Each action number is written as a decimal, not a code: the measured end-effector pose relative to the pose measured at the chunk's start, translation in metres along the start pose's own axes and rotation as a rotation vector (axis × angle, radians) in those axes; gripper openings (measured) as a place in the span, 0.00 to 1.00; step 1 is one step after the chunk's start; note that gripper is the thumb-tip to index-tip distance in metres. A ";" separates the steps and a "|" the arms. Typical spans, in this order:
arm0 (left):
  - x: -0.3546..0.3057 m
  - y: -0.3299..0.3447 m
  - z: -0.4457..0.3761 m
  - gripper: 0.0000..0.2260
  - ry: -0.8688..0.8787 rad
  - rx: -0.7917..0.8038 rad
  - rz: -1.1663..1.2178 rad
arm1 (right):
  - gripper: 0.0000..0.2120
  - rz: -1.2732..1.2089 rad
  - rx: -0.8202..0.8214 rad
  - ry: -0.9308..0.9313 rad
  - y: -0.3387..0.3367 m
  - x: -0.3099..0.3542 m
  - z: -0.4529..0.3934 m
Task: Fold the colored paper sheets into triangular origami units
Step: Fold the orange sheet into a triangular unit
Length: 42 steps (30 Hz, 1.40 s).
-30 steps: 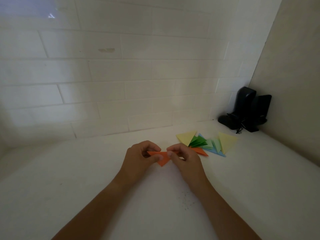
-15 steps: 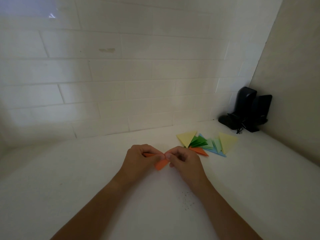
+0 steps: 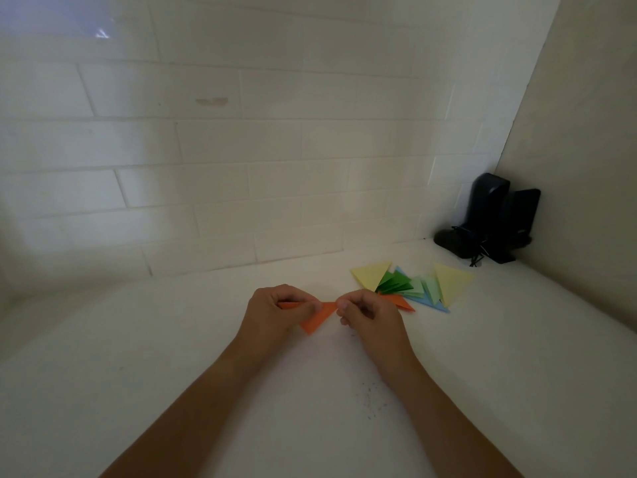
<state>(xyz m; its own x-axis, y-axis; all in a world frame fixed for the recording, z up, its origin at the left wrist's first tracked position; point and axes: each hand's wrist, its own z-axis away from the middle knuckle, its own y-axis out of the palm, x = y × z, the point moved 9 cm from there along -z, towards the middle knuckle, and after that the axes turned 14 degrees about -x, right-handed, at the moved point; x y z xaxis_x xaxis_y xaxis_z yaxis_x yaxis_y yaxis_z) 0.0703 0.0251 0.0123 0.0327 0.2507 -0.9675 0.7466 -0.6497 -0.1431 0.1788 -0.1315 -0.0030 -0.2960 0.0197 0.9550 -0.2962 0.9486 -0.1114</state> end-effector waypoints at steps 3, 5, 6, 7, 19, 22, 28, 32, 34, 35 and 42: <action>0.002 0.004 0.002 0.03 -0.014 0.025 0.006 | 0.06 0.021 -0.004 -0.021 0.000 0.001 0.000; 0.002 0.007 0.003 0.04 0.010 0.062 -0.018 | 0.06 0.020 -0.020 -0.026 -0.002 0.003 0.000; 0.001 0.009 0.003 0.04 0.038 0.088 -0.051 | 0.05 0.007 -0.033 -0.022 -0.003 0.003 0.000; 0.001 0.012 0.005 0.04 0.074 0.112 -0.101 | 0.05 -0.008 -0.046 -0.021 -0.004 0.005 0.000; -0.004 0.016 0.007 0.05 0.091 0.122 -0.045 | 0.07 0.013 0.106 -0.127 0.010 0.017 0.006; -0.012 0.016 0.008 0.04 0.126 0.097 -0.011 | 0.08 0.057 0.155 -0.149 0.016 0.022 0.012; -0.009 0.011 0.004 0.05 0.063 0.089 0.051 | 0.07 0.096 0.127 -0.150 0.014 0.022 0.011; 0.000 0.016 0.006 0.06 0.071 0.139 -0.051 | 0.08 0.122 0.034 -0.162 0.007 0.023 0.010; 0.000 0.019 0.008 0.06 0.098 0.160 -0.086 | 0.08 0.129 0.050 -0.180 0.008 0.026 0.012; -0.001 0.019 0.009 0.06 0.111 0.159 -0.098 | 0.08 0.137 0.068 -0.198 0.010 0.027 0.013; -0.003 0.013 0.004 0.05 0.099 0.131 -0.007 | 0.07 0.147 0.047 -0.183 0.009 0.023 0.010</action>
<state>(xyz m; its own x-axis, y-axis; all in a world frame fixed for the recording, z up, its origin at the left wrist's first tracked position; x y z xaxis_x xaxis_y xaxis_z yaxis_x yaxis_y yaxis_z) 0.0768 0.0128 0.0128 0.0977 0.3206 -0.9422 0.6545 -0.7338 -0.1818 0.1605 -0.1254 0.0155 -0.4979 0.0948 0.8621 -0.2787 0.9238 -0.2626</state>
